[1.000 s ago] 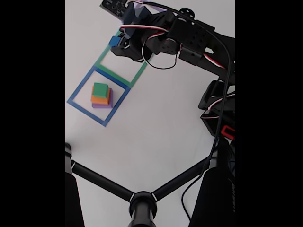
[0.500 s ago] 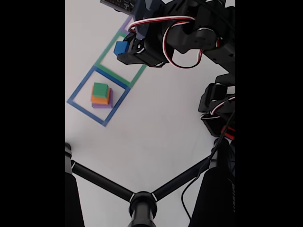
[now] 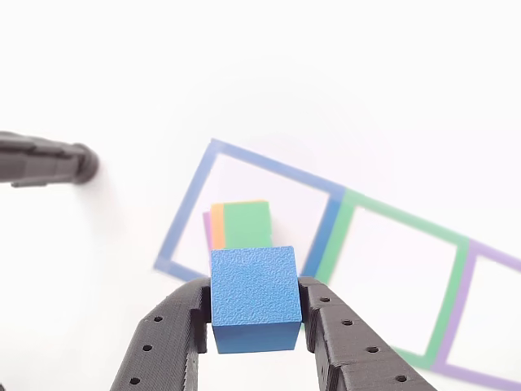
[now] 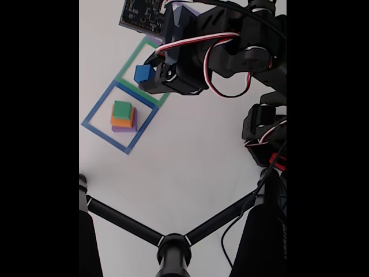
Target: Tower of hanoi
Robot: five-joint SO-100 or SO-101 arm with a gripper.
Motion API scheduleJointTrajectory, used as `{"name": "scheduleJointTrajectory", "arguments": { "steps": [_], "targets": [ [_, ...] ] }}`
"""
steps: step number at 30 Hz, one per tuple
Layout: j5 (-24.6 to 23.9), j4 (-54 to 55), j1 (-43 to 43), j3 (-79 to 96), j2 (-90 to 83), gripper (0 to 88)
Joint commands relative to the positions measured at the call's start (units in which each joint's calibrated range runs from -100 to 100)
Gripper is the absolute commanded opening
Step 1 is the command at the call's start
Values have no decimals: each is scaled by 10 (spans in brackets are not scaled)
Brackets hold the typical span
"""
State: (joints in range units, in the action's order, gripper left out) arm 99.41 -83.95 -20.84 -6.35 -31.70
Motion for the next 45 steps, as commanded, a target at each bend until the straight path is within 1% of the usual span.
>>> {"name": "scheduleJointTrajectory", "arguments": {
  "steps": [1,4,6,17,22,23,28,35,41,45],
  "targets": [
    [6,20,-16,-11,-10,20],
    [6,69,-19,42,-10,20],
    [6,125,-17,94,-13,20],
    [6,469,6,387,-10,20],
    [6,659,7,518,-2,20],
    [6,683,7,534,-1,20],
    [6,781,3,612,3,20],
    [6,886,4,677,30,20],
    [6,954,-1,687,77,20],
    [6,975,-4,695,90,20]
  ]
}}
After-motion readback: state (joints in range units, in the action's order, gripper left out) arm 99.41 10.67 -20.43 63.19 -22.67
